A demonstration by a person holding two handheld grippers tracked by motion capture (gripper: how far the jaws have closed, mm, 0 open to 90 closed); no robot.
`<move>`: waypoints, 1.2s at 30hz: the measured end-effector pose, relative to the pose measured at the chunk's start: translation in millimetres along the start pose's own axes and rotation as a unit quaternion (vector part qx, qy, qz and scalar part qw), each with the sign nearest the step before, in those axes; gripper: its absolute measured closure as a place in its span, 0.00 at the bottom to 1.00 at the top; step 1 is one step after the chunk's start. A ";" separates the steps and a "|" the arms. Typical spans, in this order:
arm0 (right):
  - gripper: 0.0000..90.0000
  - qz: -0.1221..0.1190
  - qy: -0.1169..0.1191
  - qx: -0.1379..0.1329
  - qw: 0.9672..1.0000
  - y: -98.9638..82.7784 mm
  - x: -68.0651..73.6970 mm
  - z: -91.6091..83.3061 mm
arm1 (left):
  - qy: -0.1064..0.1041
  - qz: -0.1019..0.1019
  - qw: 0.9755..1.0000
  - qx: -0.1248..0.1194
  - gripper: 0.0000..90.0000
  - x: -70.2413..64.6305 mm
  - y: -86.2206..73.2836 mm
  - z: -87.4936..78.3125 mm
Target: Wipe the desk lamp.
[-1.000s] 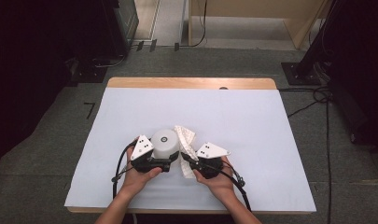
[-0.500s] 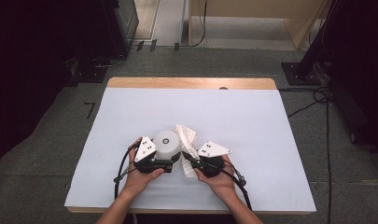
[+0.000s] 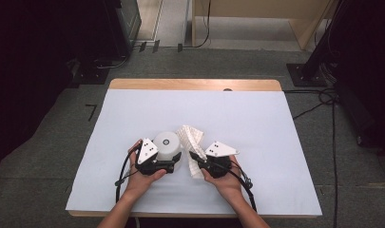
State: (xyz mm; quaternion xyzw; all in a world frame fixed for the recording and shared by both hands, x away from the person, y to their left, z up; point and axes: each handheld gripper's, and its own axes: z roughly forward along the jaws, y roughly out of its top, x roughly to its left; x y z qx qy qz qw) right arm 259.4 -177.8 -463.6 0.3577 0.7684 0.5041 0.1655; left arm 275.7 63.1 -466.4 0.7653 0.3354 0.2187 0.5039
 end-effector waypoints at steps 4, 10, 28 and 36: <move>0.87 -0.001 -0.002 -0.001 1.000 -0.3 -0.7 -0.3 | 0.004 0.007 1.000 0.006 0.09 0.0 -5.8 2.0; 0.87 0.000 -0.003 0.001 1.000 -0.9 -1.8 0.0 | 0.025 0.011 1.000 0.001 0.07 -5.6 -7.6 0.0; 0.88 0.010 0.003 -0.006 1.000 -4.5 -2.8 -0.4 | 0.071 -0.046 0.996 -0.003 0.09 -16.1 -5.2 -3.1; 0.88 -0.001 0.024 -0.009 1.000 -3.9 10.5 3.4 | -0.030 -0.088 0.995 -0.023 0.09 -2.6 1.5 -8.3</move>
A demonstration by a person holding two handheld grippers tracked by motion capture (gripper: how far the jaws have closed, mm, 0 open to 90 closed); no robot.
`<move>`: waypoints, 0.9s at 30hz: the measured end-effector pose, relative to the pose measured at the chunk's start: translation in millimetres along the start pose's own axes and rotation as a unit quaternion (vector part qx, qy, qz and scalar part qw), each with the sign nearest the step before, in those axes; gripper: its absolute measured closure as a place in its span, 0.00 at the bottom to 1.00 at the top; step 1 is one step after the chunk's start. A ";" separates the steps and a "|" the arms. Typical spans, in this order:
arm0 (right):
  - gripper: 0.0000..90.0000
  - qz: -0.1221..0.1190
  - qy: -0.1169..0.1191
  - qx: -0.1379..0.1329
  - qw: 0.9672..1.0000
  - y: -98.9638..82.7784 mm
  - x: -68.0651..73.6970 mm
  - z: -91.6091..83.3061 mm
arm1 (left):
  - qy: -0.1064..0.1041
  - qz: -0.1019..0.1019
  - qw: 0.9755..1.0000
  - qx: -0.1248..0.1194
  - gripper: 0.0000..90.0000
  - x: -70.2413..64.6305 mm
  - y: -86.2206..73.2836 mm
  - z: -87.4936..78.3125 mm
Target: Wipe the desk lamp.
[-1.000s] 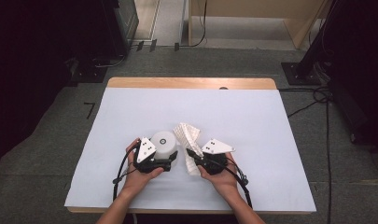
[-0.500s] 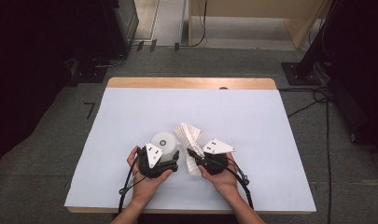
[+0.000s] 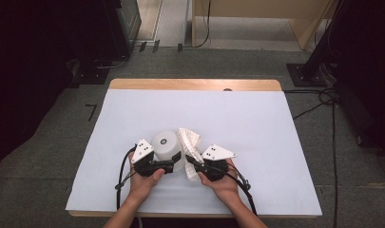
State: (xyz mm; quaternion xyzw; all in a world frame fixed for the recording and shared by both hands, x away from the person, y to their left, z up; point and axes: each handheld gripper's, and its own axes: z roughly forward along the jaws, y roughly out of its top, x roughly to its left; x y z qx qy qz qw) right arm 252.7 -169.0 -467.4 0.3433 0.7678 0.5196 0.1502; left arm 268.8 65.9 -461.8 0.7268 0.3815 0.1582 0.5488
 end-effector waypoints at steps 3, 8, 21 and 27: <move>0.88 -0.004 -0.003 -0.005 1.000 2.0 -0.1 -1.8 | -0.016 0.010 1.000 0.012 0.09 -2.6 -1.9 3.0; 0.88 -0.007 -0.014 -0.025 1.000 9.9 -2.4 -11.9 | -0.021 0.052 0.998 0.036 0.09 -14.7 -6.2 9.5; 0.88 -0.016 -0.011 -0.010 1.000 7.0 -1.0 -9.4 | -0.028 0.030 0.999 0.011 0.09 -4.3 4.9 1.3; 0.88 -0.012 -0.012 0.000 1.000 4.6 -1.8 -6.0 | -0.030 0.033 0.999 0.010 0.09 -5.5 6.0 1.4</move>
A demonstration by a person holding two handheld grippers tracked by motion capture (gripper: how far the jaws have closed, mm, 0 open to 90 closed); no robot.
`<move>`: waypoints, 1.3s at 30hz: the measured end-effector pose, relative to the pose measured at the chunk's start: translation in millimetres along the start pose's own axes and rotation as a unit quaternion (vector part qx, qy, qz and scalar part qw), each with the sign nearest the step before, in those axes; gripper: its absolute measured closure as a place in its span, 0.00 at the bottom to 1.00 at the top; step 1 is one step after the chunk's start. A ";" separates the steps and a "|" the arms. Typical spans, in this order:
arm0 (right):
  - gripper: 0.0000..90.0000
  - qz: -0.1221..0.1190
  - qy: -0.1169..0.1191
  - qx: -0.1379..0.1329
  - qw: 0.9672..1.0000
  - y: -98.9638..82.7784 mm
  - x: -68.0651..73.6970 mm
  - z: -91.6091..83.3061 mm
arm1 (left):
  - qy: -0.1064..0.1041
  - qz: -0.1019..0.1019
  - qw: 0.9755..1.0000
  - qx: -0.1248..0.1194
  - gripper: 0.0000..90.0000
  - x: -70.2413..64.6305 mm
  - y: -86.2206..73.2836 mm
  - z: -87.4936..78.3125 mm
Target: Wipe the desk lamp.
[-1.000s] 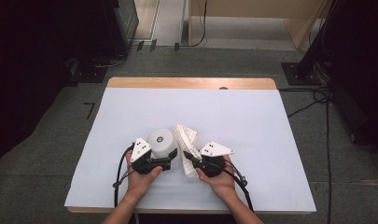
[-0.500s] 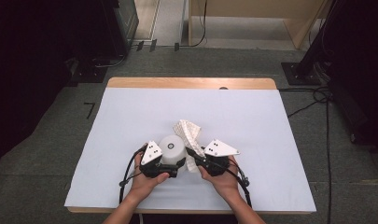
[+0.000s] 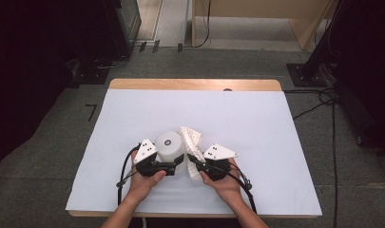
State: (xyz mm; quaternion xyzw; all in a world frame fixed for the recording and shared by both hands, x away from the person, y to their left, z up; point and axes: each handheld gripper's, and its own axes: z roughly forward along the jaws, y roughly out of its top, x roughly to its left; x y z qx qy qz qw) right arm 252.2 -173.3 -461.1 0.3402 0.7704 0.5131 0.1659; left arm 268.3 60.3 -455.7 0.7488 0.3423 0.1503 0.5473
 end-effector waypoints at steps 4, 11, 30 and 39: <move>0.88 0.006 -0.001 -0.017 1.000 5.5 -2.2 -6.8 | -0.007 0.009 1.000 0.014 0.09 -4.1 -3.2 6.1; 0.88 0.007 0.001 -0.034 0.999 10.6 -3.9 -13.7 | -0.002 0.023 1.000 0.017 0.09 -8.0 -3.6 8.8; 0.88 0.012 -0.009 -0.025 1.000 13.2 -3.2 -14.3 | -0.002 0.036 0.999 0.021 0.09 -6.9 -3.2 13.0; 0.88 0.009 -0.003 0.008 1.000 0.9 -3.8 -2.5 | 0.003 0.029 1.000 -0.006 0.09 -3.9 8.2 1.4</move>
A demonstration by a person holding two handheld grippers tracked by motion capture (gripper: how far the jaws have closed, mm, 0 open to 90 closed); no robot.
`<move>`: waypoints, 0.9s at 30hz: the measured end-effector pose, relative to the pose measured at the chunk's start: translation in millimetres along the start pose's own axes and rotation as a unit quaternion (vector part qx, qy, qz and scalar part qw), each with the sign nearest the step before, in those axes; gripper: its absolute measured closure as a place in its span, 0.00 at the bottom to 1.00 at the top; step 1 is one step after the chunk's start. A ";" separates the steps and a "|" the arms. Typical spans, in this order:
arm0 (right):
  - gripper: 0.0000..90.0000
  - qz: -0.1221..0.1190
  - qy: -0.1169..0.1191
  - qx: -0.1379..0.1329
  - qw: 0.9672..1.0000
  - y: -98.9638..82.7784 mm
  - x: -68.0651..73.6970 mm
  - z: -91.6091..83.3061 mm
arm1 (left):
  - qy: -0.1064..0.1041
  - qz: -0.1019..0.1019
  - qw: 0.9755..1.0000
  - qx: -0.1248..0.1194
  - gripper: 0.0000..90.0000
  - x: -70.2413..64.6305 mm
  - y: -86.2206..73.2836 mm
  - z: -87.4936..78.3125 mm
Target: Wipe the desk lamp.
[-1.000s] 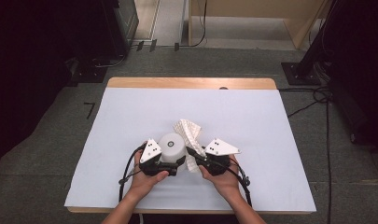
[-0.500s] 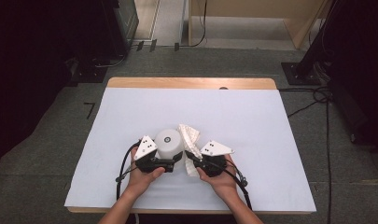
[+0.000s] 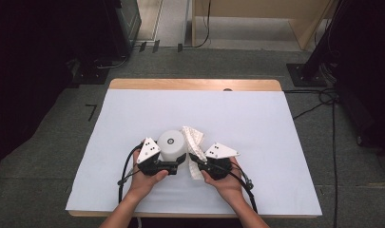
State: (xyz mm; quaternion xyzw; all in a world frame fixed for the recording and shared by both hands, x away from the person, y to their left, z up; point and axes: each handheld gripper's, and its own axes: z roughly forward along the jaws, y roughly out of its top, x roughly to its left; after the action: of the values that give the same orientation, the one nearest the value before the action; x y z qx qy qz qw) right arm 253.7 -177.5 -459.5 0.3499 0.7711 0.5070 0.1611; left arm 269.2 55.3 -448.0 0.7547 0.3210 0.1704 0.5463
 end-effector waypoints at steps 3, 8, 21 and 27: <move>0.88 -0.001 -0.002 -0.001 1.000 1.7 0.5 -1.0 | -0.002 -0.001 1.000 0.002 0.09 0.0 -0.4 1.1; 0.88 -0.007 -0.006 -0.017 1.000 6.6 1.6 -7.4 | -0.006 0.003 1.000 0.015 0.09 -3.1 -3.3 6.2; 0.88 -0.016 -0.011 -0.010 1.000 2.7 0.8 -4.2 | 0.010 -0.006 1.000 0.002 0.09 -5.5 1.4 2.3; 0.87 -0.012 -0.021 -0.016 1.000 3.5 -5.6 -7.1 | 0.062 0.026 0.998 0.007 0.09 -4.9 -5.8 8.8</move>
State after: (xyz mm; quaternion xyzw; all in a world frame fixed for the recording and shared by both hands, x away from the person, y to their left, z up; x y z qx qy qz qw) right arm 254.7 -185.3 -453.9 0.3488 0.7636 0.5094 0.1890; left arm 269.2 46.9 -456.0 0.7545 0.3356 0.2294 0.5154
